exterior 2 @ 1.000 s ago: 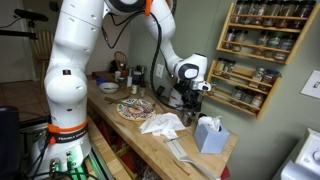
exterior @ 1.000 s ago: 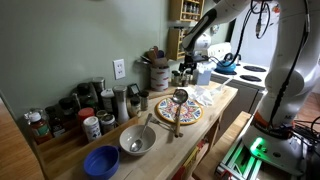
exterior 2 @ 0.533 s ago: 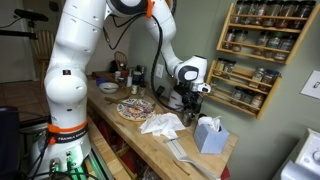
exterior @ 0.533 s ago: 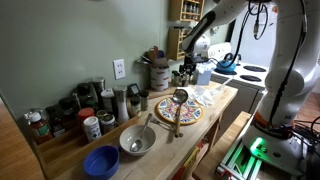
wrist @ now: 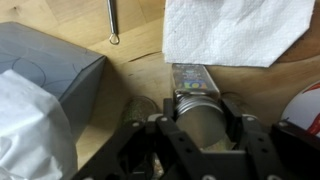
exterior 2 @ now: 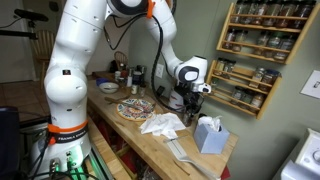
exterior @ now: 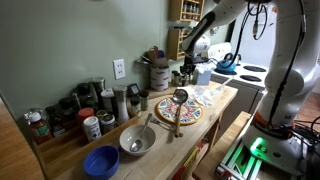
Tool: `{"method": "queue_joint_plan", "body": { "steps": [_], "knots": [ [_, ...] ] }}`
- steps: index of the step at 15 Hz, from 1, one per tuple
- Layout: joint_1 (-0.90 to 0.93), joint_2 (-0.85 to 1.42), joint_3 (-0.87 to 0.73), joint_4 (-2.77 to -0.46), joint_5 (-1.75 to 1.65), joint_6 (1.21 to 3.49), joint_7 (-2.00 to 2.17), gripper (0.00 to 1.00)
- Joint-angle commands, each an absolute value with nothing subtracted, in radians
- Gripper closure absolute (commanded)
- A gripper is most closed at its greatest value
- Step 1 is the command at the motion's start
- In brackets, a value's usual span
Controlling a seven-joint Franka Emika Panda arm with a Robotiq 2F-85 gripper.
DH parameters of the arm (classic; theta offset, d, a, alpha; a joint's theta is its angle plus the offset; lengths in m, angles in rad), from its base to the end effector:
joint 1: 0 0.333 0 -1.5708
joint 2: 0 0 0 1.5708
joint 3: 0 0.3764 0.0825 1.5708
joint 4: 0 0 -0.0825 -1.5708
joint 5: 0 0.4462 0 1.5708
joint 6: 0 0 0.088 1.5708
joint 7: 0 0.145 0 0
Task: Pick up the spice container with black substance in it and put it on the far right of the bottom shelf of the bottom spice rack
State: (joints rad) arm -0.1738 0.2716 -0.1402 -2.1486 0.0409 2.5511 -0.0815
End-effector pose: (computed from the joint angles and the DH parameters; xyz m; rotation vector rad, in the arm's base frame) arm 0.6123 -0.1979 0.2623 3.0714 -0.3974 0.2001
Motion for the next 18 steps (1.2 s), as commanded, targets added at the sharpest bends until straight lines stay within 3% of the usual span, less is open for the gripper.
{"method": "queue_joint_plan", "body": {
  "steps": [1, 11, 18],
  "knots": [
    [-0.181, 0.215, -0.138, -2.209, 0.020, 2.578, -0.127, 0.76],
    [-0.187, -0.168, -0.175, -2.418, 0.034, 2.596, -0.426, 0.76],
    [-0.117, -0.296, -0.299, -2.427, 0.137, 2.769, -0.637, 0.76]
  ]
}}
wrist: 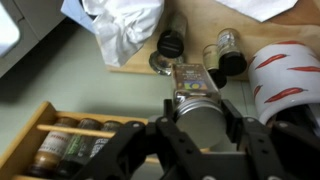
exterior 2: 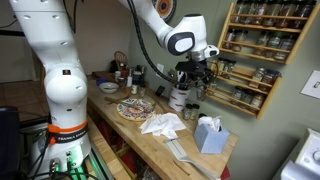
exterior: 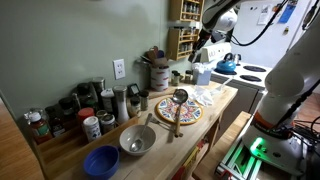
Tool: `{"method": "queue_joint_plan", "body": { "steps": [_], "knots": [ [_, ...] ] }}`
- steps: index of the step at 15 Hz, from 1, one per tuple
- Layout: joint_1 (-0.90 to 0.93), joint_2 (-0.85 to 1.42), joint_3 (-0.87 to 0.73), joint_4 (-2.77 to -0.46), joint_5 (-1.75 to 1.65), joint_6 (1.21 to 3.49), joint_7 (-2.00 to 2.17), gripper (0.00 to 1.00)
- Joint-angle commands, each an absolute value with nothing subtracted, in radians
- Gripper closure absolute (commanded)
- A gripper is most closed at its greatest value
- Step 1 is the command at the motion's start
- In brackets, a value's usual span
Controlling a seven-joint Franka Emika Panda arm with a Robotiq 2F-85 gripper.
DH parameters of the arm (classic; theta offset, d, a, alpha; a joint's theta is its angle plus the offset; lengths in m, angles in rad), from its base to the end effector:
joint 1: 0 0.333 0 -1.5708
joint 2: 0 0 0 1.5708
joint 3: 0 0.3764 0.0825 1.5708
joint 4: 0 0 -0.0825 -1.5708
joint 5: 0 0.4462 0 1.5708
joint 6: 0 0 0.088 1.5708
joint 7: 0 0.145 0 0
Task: Pick up the spice container with black substance in it and put it on the far right of the bottom shelf of the bottom spice rack
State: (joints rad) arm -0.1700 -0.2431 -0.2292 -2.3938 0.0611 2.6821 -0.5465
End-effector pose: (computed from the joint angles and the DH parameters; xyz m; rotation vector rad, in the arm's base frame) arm 0.5126 -0.2207 0.4586 2.8903 0.1325 0.7553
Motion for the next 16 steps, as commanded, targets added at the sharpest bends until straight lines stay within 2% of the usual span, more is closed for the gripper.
{"method": "queue_joint_plan", "body": {
  "steps": [1, 6, 11, 12, 13, 16],
  "knots": [
    [-0.096, -0.301, -0.323, -2.425, 0.169, 2.803, -0.668, 0.76],
    [0.068, -0.311, -0.463, -2.387, 0.508, 2.889, -0.934, 0.76],
    [0.181, -0.261, -0.581, -2.305, 0.727, 2.881, -1.087, 0.76],
    [0.129, -0.283, -0.529, -2.342, 0.653, 2.882, -1.029, 0.76],
    [0.135, -0.279, -0.537, -2.336, 0.662, 2.882, -1.039, 0.51],
    [0.135, -0.277, -0.532, -2.337, 0.661, 2.882, -1.038, 0.51]
  ]
}}
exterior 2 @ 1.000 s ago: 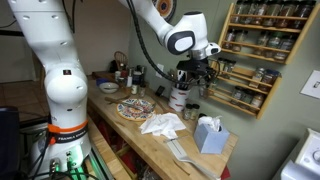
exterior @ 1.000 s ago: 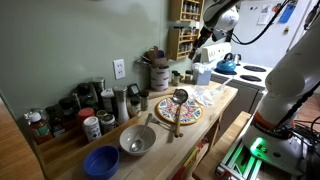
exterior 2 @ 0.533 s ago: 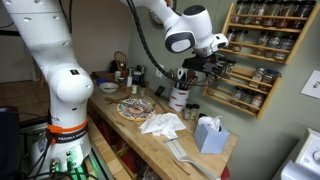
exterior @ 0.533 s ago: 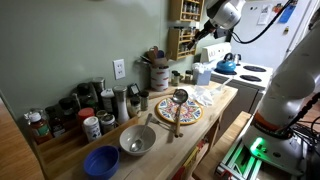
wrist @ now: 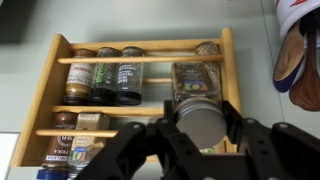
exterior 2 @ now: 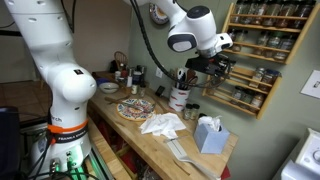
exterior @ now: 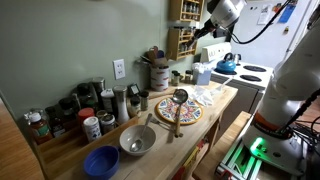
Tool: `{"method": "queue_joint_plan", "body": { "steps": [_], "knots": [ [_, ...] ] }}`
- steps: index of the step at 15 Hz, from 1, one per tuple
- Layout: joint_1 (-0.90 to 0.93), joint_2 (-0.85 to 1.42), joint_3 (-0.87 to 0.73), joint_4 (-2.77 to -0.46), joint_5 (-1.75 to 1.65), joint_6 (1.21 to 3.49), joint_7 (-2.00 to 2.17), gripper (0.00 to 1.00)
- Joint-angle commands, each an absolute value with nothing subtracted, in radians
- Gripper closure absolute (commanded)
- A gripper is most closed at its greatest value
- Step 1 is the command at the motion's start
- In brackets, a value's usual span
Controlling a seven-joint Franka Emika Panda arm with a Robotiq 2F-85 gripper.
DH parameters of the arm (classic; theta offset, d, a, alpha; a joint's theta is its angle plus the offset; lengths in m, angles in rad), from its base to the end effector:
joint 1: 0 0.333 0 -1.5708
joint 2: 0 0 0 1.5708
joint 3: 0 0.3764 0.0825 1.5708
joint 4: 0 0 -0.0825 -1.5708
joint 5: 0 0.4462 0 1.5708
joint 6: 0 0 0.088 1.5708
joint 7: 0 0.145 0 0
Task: Pick up the spice container with black substance in it and put it on the far right of the bottom shelf of the bottom spice rack
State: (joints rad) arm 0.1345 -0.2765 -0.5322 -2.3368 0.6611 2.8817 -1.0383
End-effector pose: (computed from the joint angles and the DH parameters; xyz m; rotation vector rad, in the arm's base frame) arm 0.5160 -0.2653 0.5105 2.7882 0.0300 1.3200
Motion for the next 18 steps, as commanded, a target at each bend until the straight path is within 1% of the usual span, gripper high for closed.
{"method": "queue_joint_plan", "body": {
  "steps": [1, 3, 4, 11, 18],
  "knots": [
    [0.135, -0.276, -0.532, -2.337, 0.661, 2.882, -1.038, 0.51],
    [0.134, -0.276, -0.531, -2.337, 0.661, 2.882, -1.038, 0.51],
    [0.134, -0.276, -0.531, -2.337, 0.661, 2.882, -1.038, 0.76],
    [0.169, -0.243, -0.553, -2.289, 0.684, 2.862, -1.085, 0.76],
    [0.207, -0.162, -0.591, -2.210, 0.734, 2.826, -1.141, 0.76]
  ]
}}
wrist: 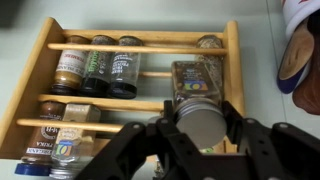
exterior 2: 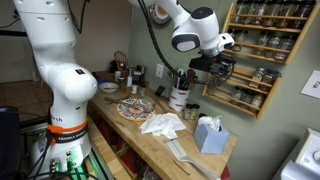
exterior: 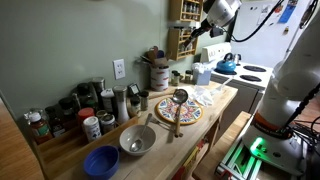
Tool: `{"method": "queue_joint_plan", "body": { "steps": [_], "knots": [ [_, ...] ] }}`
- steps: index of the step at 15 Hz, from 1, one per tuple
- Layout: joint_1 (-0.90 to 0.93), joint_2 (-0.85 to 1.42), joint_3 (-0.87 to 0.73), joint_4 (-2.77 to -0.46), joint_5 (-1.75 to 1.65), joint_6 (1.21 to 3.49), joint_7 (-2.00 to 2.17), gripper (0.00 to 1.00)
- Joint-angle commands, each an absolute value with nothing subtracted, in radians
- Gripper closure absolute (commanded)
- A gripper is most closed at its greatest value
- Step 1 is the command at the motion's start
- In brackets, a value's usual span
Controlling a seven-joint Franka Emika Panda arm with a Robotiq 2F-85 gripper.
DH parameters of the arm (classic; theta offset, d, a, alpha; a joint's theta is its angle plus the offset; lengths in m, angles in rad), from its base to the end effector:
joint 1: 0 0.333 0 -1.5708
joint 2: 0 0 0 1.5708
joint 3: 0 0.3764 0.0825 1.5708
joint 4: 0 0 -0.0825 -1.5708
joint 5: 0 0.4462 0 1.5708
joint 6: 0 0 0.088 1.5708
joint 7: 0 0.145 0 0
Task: Pick up the spice container with black substance in it and put it on the far right of the bottom shelf of the bottom spice rack
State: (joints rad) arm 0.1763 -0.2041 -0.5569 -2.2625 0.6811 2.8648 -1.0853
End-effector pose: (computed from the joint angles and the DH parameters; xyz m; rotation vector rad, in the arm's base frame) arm 0.5455 -0.2639 0.5142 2.7723 0.1127 1.2981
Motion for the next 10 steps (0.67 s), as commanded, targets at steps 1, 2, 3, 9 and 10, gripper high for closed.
{"method": "queue_joint_plan", "body": {
  "steps": [1, 2, 3, 9, 10],
  "knots": [
    [0.212, -0.150, -0.596, -2.196, 0.749, 2.818, -1.154, 0.76],
    [0.217, -0.133, -0.600, -2.181, 0.766, 2.817, -1.170, 0.76],
    [0.223, -0.118, -0.606, -2.164, 0.788, 2.811, -1.187, 0.76],
    [0.211, -0.010, -0.622, -2.069, 0.913, 2.733, -1.283, 0.76],
    [0.206, 0.007, -0.625, -2.057, 0.937, 2.719, -1.301, 0.76]
  ]
}}
